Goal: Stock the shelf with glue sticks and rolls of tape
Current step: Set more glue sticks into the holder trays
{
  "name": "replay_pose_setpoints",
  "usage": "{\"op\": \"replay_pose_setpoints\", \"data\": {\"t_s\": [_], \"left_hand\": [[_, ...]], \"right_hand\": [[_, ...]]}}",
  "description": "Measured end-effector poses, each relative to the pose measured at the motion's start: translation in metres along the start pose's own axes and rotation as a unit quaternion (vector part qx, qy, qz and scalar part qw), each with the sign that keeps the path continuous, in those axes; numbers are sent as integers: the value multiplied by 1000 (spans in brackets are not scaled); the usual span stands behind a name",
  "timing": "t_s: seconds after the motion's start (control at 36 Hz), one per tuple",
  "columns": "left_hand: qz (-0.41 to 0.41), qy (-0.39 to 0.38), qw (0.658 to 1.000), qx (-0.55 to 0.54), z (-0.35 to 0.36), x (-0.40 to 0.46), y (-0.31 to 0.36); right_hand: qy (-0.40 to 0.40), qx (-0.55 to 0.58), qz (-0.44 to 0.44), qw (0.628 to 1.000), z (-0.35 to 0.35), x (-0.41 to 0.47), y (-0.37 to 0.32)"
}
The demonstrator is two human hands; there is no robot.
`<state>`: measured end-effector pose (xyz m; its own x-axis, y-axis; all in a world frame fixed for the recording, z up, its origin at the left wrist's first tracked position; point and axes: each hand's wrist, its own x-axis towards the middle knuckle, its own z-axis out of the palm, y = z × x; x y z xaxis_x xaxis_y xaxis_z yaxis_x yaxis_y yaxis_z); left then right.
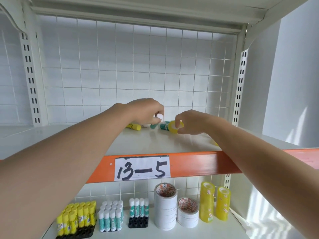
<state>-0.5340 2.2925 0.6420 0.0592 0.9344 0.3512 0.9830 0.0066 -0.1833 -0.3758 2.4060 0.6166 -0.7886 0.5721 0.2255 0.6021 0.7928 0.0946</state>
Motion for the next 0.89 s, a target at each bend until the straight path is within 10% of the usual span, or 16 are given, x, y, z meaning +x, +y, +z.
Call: {"op": "replay_pose_setpoints", "data": {"t_s": [0.25,0.67,0.89], "left_hand": [[-31,126,991,-24,-13,-34,2],[-9,374,903,-212,-48,-151,39],[16,379,888,-259,-21,-240,46]], "right_hand": [[41,-3,10,999,-8,-13,-12],[360,55,12,931,-27,-115,-85],[421,89,23,903,4,-194,-157]]}}
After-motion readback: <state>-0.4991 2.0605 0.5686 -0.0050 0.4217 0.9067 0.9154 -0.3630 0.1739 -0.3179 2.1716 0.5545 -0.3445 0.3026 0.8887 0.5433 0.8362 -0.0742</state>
